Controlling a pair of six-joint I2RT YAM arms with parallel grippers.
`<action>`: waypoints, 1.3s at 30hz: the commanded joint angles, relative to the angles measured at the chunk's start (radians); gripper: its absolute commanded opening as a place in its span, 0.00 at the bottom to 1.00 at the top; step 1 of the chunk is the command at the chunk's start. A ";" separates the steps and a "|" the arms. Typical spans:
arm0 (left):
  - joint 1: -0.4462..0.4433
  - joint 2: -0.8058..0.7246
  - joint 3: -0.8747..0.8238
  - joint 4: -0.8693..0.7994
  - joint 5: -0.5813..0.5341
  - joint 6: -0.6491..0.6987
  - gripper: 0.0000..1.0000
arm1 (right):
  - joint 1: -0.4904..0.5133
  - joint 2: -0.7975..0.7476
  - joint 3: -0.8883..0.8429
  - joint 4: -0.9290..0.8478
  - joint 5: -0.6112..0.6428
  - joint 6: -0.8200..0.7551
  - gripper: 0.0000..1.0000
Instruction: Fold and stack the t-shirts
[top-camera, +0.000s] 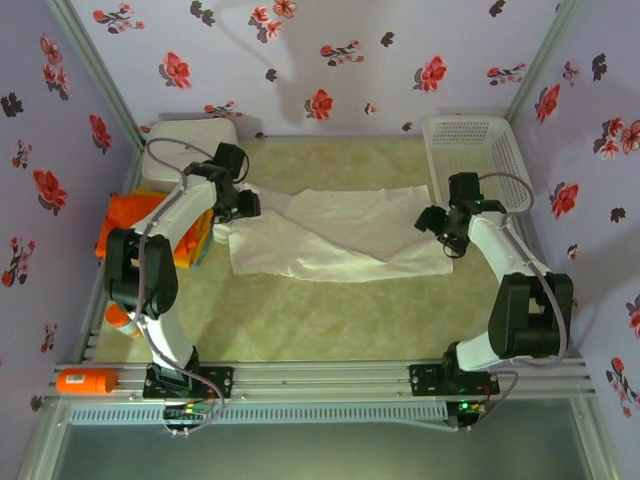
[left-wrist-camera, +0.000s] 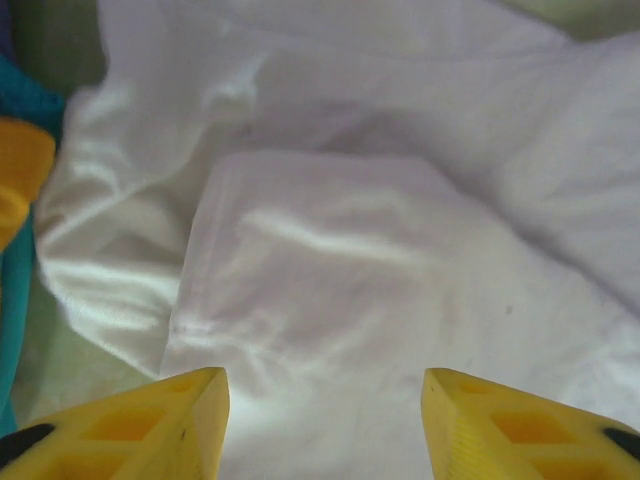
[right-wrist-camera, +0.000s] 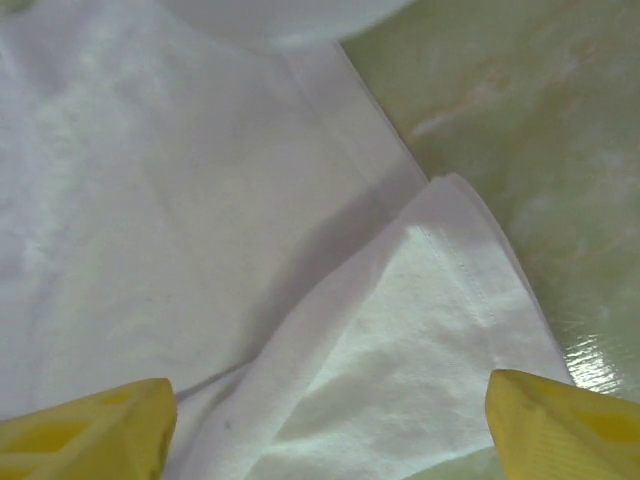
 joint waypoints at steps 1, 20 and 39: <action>-0.001 -0.156 -0.178 0.022 0.034 -0.026 0.54 | -0.004 -0.116 -0.065 0.027 0.001 -0.009 0.85; -0.029 -0.422 -0.786 0.489 0.016 -0.250 0.53 | -0.006 -0.335 -0.382 0.082 0.085 0.103 0.70; -0.029 -0.348 -0.760 0.559 0.036 -0.246 0.06 | -0.048 -0.133 -0.383 0.254 0.146 0.106 0.38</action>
